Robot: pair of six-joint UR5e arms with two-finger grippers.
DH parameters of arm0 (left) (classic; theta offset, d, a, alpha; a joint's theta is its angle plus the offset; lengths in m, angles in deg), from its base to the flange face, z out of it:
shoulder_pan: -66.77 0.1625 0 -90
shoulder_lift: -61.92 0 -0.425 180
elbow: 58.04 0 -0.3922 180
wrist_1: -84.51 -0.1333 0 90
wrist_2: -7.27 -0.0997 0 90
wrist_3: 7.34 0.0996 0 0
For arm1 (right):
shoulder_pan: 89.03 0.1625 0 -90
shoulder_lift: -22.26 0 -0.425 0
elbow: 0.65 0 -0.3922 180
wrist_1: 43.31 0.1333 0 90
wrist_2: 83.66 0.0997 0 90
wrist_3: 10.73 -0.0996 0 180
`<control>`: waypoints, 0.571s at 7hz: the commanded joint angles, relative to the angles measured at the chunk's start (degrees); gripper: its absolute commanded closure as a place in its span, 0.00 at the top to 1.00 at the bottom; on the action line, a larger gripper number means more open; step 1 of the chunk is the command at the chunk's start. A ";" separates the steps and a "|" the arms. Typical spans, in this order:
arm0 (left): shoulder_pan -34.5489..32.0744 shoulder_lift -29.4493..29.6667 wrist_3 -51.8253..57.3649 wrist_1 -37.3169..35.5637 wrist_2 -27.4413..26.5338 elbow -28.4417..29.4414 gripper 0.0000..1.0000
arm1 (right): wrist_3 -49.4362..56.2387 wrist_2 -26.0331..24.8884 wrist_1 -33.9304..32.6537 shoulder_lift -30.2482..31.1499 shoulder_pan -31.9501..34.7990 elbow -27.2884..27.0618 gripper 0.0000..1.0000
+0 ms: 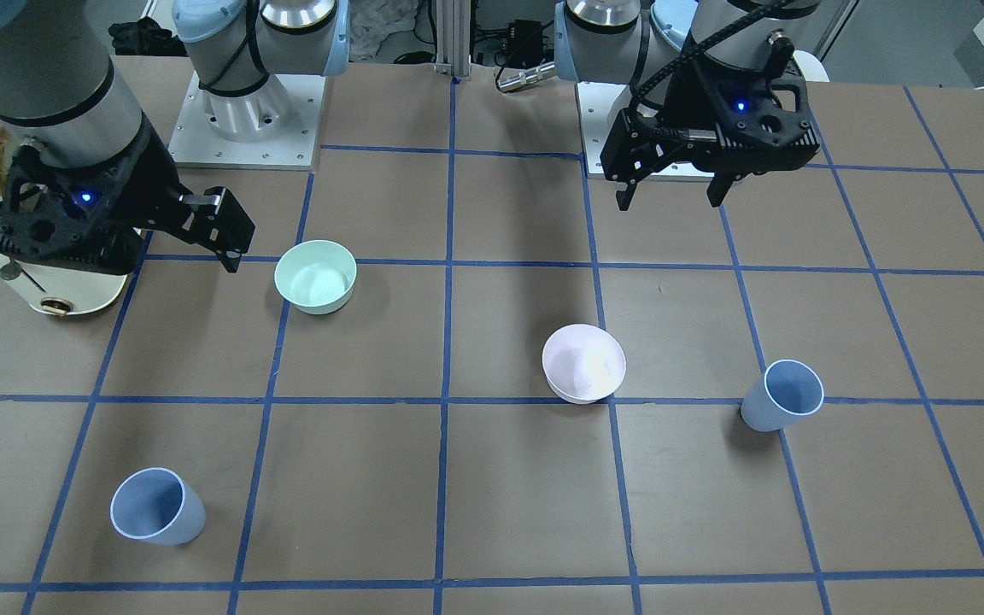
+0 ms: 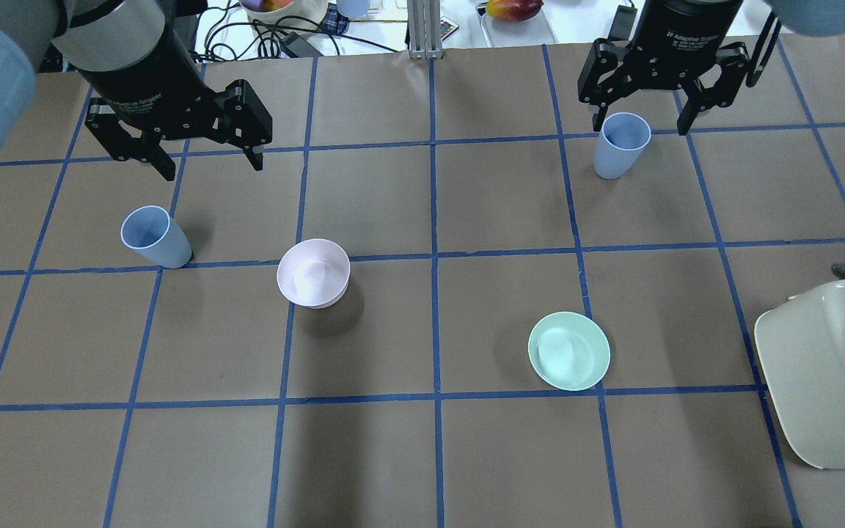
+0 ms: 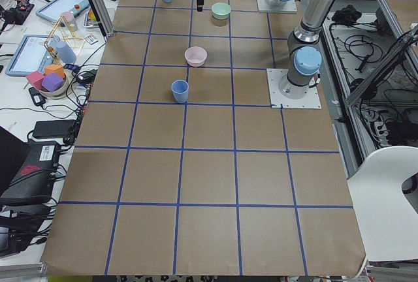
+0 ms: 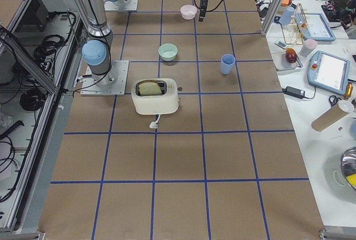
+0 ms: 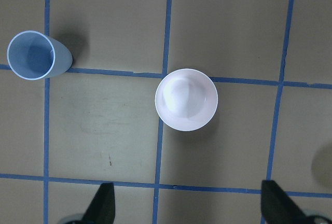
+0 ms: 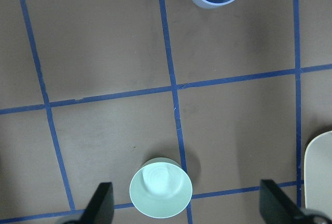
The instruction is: Stack blue cups with both arms
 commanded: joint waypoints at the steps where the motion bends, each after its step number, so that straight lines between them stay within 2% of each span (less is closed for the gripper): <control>1: 0.00 -0.01 0.00 -0.06 -0.08 0.01 1.00 | -0.02 -0.06 0.30 1.32 -0.06 -1.75 1.00; 4: 0.18 -0.10 0.17 -0.76 0.01 0.18 1.00 | -0.02 -0.06 0.31 1.33 -0.77 -1.76 1.00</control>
